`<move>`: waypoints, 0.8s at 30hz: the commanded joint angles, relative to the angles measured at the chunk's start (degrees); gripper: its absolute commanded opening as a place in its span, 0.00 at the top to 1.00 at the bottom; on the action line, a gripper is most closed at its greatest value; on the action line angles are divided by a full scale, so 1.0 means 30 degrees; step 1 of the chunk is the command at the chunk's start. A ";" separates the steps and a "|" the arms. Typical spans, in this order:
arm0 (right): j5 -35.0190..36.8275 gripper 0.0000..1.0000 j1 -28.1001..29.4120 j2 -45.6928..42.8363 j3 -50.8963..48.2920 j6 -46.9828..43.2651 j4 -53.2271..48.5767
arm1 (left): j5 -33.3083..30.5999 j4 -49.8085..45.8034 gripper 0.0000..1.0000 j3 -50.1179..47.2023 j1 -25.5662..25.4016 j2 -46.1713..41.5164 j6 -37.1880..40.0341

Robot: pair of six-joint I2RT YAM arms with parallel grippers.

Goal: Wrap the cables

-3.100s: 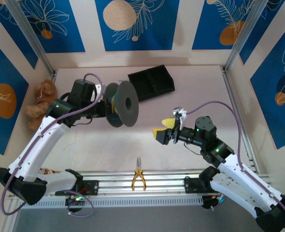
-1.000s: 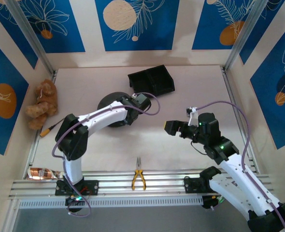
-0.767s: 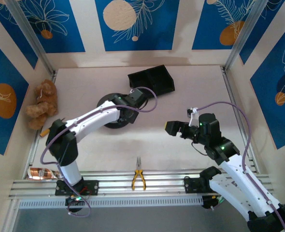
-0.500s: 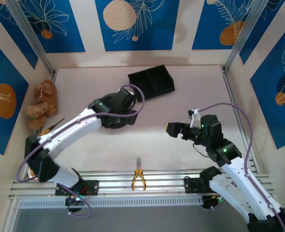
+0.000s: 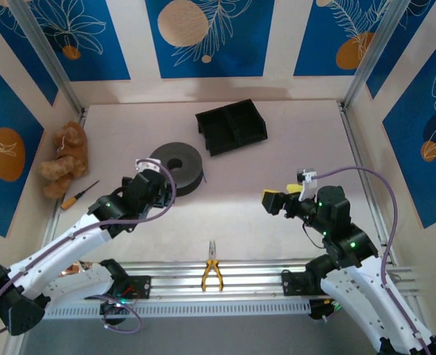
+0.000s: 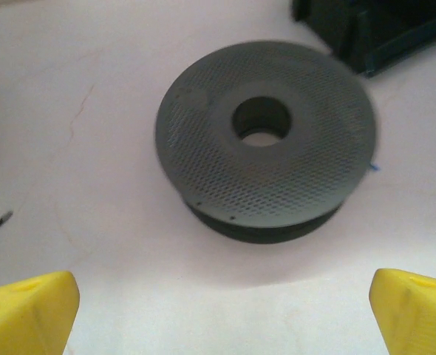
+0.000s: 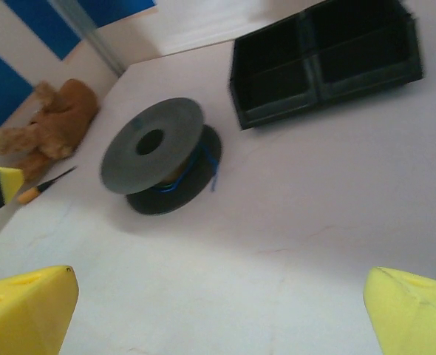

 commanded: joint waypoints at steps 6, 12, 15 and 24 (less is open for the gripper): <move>0.0877 0.01 -0.4327 0.0777 -0.1542 -0.1175 0.2624 | 0.2846 0.3452 0.00 -0.1631 0.5670 0.1264 -0.0436; -0.1593 0.01 -0.9352 0.2968 -0.2612 -0.1093 0.5940 | 0.3545 0.7222 0.00 -0.3628 0.8643 0.0956 0.1949; -0.1766 0.01 -1.0992 0.4523 -0.3300 -0.0830 0.7803 | 0.3617 0.9307 0.00 -0.4919 0.9562 0.1039 0.3206; 0.1674 0.01 -1.0420 1.0059 -0.5809 -0.1471 1.6050 | 0.4310 1.5688 0.00 -0.6372 1.0481 0.4331 0.6181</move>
